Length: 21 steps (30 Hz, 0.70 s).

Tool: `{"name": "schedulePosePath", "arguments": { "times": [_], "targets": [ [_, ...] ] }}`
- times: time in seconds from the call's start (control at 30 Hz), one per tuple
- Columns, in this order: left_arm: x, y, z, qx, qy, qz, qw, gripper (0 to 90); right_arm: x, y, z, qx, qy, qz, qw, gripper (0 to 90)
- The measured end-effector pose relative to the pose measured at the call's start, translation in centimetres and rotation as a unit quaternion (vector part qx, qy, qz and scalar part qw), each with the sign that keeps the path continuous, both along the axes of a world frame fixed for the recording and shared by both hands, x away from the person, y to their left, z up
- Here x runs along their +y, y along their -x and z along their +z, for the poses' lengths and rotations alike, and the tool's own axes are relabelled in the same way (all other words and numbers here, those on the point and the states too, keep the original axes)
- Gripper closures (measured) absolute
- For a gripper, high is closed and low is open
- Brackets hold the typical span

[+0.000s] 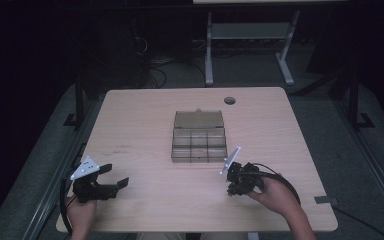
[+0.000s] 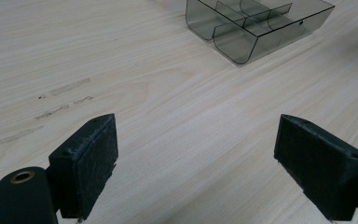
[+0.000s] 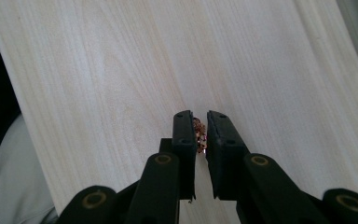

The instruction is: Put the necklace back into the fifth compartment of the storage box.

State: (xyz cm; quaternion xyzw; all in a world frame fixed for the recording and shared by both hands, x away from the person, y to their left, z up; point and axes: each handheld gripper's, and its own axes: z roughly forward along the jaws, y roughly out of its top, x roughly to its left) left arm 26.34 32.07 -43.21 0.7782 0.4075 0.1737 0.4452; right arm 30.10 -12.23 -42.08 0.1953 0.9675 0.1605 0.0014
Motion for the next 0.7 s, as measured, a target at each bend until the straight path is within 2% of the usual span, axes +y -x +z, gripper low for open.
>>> {"name": "schedulePosePath", "arguments": {
  "times": [0.7],
  "targets": [
    [-0.1, 0.0, 0.1, 0.001, 0.002, 0.003, 1.0, 13.0, -0.1, -0.3, 3.1, -0.011, -0.02, 0.013, 0.9996, 81.8]
  ]
}}
